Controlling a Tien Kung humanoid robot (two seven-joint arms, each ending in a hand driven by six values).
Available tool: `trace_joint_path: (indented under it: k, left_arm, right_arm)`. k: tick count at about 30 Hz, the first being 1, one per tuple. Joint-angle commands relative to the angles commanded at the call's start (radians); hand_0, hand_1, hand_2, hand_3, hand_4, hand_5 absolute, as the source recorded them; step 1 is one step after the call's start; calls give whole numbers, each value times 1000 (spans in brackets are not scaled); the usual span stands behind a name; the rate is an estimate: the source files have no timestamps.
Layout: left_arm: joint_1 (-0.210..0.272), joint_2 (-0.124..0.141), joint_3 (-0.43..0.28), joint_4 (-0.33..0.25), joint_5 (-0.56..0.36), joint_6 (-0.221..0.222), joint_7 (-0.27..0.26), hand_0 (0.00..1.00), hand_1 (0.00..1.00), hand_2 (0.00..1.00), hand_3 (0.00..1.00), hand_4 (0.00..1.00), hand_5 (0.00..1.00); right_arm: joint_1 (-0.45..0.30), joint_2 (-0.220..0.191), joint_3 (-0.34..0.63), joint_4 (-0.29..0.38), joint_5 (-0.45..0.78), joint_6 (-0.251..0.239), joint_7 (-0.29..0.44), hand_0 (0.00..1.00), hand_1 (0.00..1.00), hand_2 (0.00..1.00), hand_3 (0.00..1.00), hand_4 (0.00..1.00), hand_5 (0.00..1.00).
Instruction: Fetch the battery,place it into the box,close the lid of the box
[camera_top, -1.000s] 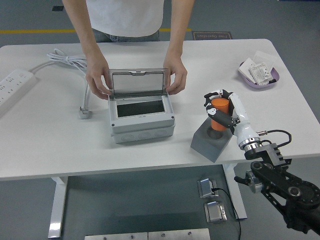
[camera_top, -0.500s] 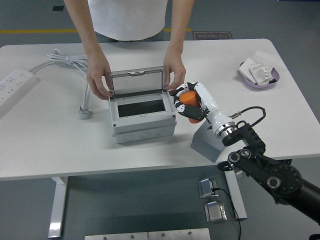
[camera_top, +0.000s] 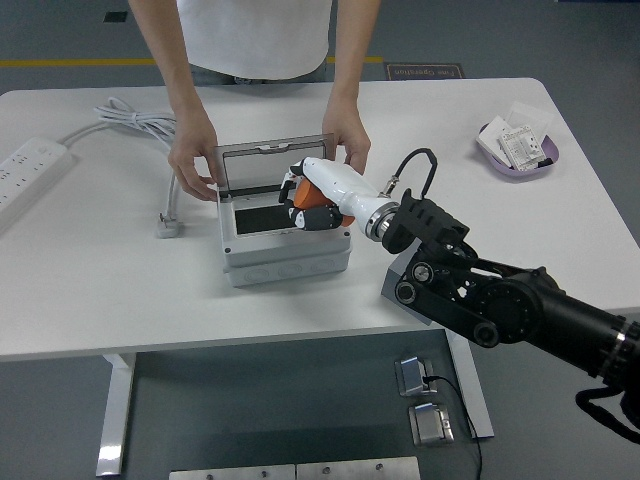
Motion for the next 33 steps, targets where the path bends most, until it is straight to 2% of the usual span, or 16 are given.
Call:
trace_joint_path:
  k: [7,9,15,26,31,32,33]
  left_arm:
    - [-4,1,20,1,-8,0,1,700,731,710,684,637,418]
    - [-6,1,21,1,-5,0,2,700,731,711,686,636,421]
    - [-16,-2,0,0,31,-2,10,700,732,711,687,636,423]
    - [-37,-5,-28,-2,85,-4,21,701,732,711,688,635,429]
    - [-42,-5,-22,-4,86,-5,19,701,732,711,688,635,429]
    - [-42,-5,-22,-4,87,-5,19,701,732,712,688,635,429]
    - [-41,-5,-23,-4,89,-5,20,701,732,712,688,635,429]
  right_arm:
    - [84,54,-87,-75,5,-5,8,118,231,270,275,2,2]
    - [103,72,-120,-96,12,-8,14,136,224,233,276,2,2]
    - [135,109,-185,-153,25,-31,51,143,225,233,277,2,2]
    - [153,138,-234,-240,58,-120,150,142,227,234,283,2,2]
    - [154,139,-242,-265,76,-143,184,142,227,234,283,2,2]
    - [153,139,-242,-267,80,-144,189,209,250,282,290,2,2]
    - [152,138,-242,-268,84,-145,193,209,250,282,290,2,2]
